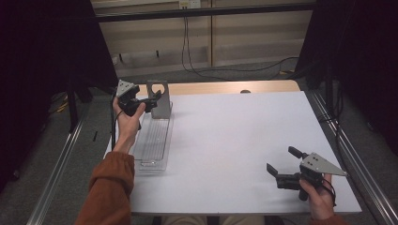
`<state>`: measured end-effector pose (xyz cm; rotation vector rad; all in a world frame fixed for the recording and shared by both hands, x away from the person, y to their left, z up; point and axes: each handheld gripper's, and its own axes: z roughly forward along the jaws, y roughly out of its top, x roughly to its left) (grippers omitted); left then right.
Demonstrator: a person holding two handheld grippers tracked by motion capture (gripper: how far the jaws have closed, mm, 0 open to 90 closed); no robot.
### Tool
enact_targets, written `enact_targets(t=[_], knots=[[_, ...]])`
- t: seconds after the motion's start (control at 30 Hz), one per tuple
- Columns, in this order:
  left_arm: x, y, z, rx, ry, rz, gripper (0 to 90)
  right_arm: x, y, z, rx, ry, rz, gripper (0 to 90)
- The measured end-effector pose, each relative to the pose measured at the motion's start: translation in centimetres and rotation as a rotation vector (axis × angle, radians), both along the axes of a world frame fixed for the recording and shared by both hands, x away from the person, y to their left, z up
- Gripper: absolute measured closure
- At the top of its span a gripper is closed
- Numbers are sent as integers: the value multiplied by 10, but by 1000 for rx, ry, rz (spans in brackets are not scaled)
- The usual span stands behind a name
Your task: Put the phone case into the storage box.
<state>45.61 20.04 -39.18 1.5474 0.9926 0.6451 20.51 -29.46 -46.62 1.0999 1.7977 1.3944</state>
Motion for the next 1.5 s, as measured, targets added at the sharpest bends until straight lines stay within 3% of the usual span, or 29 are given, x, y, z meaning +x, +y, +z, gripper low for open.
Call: enact_targets(t=[0.43, 0.63, 0.87, 0.93, 1.0, 1.1, 1.13, 1.17, 1.23, 1.4, 1.5], knots=[[-29, -5, 1, -29, -84, -109, 17, 0, 3, 2, -11, -4, 14, 0], [-41, -5, -3, -39, -68, -123, 16, -1, 5, 1, -18, 2, 14, 0], [-56, -3, 1, -29, -83, -164, 15, -3, 3, 2, -22, -4, 2, 0], [-63, 0, 2, -48, -111, -212, 15, -3, 3, 2, -18, -1, -5, 0], [-68, 1, 4, -43, -116, -207, 15, -3, 3, 2, -18, -4, -7, 0], [-76, 1, 4, -86, -125, -209, 15, -3, 3, 2, -17, -9, -12, 0], [-77, 4, 4, -62, -124, -224, 15, -3, 3, 3, -11, -6, -15, 0], [-79, 4, 4, -74, -127, -225, 15, -3, 3, 3, -10, -6, -15, 0], [-85, 6, 4, -50, -113, -207, 16, -3, 2, 3, -10, -4, -17, 0], [-98, 9, 3, -82, -98, -224, 20, -3, 2, 3, -10, -8, -19, 0], [-108, 11, 3, -40, -123, -209, 22, -2, 2, 3, -9, -10, -20, 0]])
